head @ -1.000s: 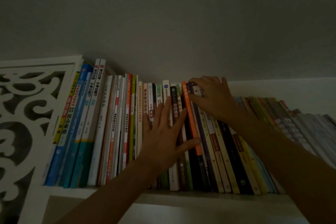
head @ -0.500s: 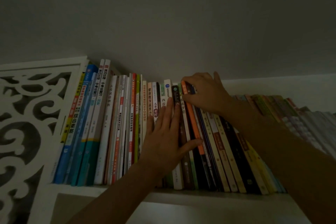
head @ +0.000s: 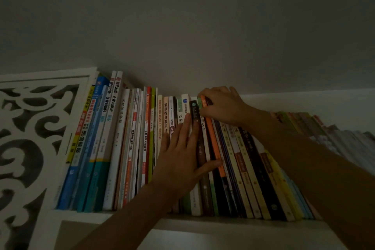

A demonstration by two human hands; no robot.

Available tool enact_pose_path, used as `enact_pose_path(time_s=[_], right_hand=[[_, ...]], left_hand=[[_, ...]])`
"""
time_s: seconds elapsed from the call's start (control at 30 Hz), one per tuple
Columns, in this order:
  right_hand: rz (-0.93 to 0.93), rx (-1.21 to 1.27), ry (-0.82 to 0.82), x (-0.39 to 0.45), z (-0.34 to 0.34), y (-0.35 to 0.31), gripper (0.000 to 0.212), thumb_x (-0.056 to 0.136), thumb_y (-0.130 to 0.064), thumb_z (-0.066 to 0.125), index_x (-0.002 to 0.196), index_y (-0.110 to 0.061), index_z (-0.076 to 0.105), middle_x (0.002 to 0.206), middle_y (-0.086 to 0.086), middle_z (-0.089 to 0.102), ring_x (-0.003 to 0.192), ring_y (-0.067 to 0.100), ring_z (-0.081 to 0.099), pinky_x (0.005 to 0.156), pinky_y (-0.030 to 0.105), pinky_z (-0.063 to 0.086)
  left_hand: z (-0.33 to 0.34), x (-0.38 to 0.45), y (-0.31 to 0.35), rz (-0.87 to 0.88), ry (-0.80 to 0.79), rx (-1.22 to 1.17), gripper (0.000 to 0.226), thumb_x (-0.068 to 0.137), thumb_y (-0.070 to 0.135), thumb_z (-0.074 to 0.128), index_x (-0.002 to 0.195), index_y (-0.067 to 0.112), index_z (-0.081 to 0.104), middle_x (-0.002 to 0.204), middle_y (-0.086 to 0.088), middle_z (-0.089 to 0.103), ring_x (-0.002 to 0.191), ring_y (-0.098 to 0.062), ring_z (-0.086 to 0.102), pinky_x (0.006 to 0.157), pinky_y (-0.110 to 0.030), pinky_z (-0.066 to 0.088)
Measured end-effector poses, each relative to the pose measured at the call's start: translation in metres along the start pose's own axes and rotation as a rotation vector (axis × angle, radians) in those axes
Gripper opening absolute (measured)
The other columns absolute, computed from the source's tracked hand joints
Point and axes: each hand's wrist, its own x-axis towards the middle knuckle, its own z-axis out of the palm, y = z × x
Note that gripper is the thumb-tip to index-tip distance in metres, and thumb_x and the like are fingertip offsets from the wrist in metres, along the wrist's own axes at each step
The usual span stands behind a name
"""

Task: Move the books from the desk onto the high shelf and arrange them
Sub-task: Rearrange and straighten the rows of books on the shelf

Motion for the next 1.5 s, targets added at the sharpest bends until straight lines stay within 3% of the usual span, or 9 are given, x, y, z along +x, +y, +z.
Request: enact_pose_path(time_s=[0.17,0.33,0.53,0.63,0.83,1.0,1.17,1.33,1.5], right_hand=[[-0.019,0.028,0.053,0.0,0.0,0.006,0.034,0.087,-0.035,0.049,0.12,-0.025,0.049,0.118,0.003,0.054,0.124,0.022,0.037,0.112,0.044,0.011],[-0.034,-0.004,0.083,-0.002,0.002,0.013,0.045,0.081,-0.041,0.04,0.122,-0.027,0.051,0.121,0.003,0.054,0.128,0.019,0.034,0.115,0.045,0.007],[-0.022,0.035,0.174,-0.003,0.004,0.022,0.034,0.089,-0.021,0.046,0.122,-0.028,0.052,0.129,0.005,0.052,0.132,0.02,0.031,0.114,0.039,-0.002],[-0.026,0.031,0.18,-0.003,0.005,0.022,0.036,0.088,-0.021,0.047,0.122,-0.028,0.051,0.13,0.004,0.053,0.131,0.02,0.033,0.114,0.04,-0.001],[-0.035,-0.006,0.129,-0.008,0.004,0.02,0.043,0.088,-0.021,0.047,0.13,-0.027,0.044,0.132,0.004,0.05,0.134,0.02,0.029,0.114,0.041,-0.002],[0.041,-0.102,0.224,-0.047,0.026,0.024,0.062,0.096,-0.051,0.034,0.149,-0.028,0.014,0.159,-0.003,0.002,0.146,0.021,-0.004,0.113,0.047,-0.012],[0.169,-0.07,0.259,-0.09,0.056,0.033,0.082,0.08,-0.071,0.012,0.149,-0.031,-0.005,0.157,0.001,-0.019,0.144,0.025,-0.016,0.112,0.049,-0.01],[0.299,0.01,0.243,-0.106,0.061,0.029,0.086,0.079,-0.067,0.016,0.149,-0.024,-0.011,0.157,0.005,-0.019,0.144,0.026,-0.015,0.113,0.053,-0.007],[0.317,0.001,0.222,-0.115,0.067,0.026,0.088,0.078,-0.07,0.017,0.148,-0.027,-0.013,0.157,0.004,-0.019,0.144,0.025,-0.017,0.111,0.055,-0.009]], left_hand=[[-0.026,0.034,-0.003,-0.096,0.227,-0.213,0.043,0.097,0.028,0.035,0.139,0.018,0.037,0.151,-0.005,0.021,0.138,-0.02,0.023,0.114,-0.04,0.023],[-0.044,0.082,0.004,-0.186,0.133,-0.077,0.04,0.094,0.025,0.041,0.133,0.019,0.048,0.153,-0.006,0.016,0.14,-0.024,0.011,0.113,-0.041,0.012],[-0.043,0.072,0.004,-0.141,0.269,-0.231,0.035,0.09,0.012,0.047,0.125,0.008,0.052,0.141,-0.011,0.029,0.133,-0.023,0.023,0.106,-0.029,0.02],[-0.047,0.067,0.009,-0.129,0.392,-0.353,0.033,0.089,0.019,0.053,0.119,0.006,0.051,0.125,-0.01,0.034,0.113,-0.018,0.036,0.09,-0.021,0.03],[-0.031,0.044,0.015,-0.215,0.244,-0.49,0.079,0.084,0.015,0.063,0.146,0.019,0.014,0.117,-0.011,0.051,0.09,-0.022,0.057,0.073,-0.038,0.053],[-0.032,0.025,0.022,-0.278,0.127,-0.37,0.034,0.095,0.023,0.048,0.124,0.008,0.039,0.097,-0.009,0.064,0.078,-0.021,0.063,0.071,-0.04,0.056],[-0.057,0.001,0.03,-0.178,0.218,-0.51,0.015,0.095,0.024,0.048,0.107,0.017,0.042,0.08,0.007,0.06,0.065,-0.005,0.06,0.053,-0.018,0.05],[-0.064,-0.005,0.035,-0.298,0.346,-0.545,0.007,0.096,0.028,0.045,0.102,0.025,0.043,0.079,0.008,0.058,0.063,-0.005,0.057,0.049,-0.017,0.039],[-0.044,-0.013,0.045,-0.364,0.296,-0.696,0.05,0.085,0.03,0.058,0.13,0.028,0.037,0.111,0.003,0.054,0.085,-0.007,0.058,0.067,-0.031,0.053]])
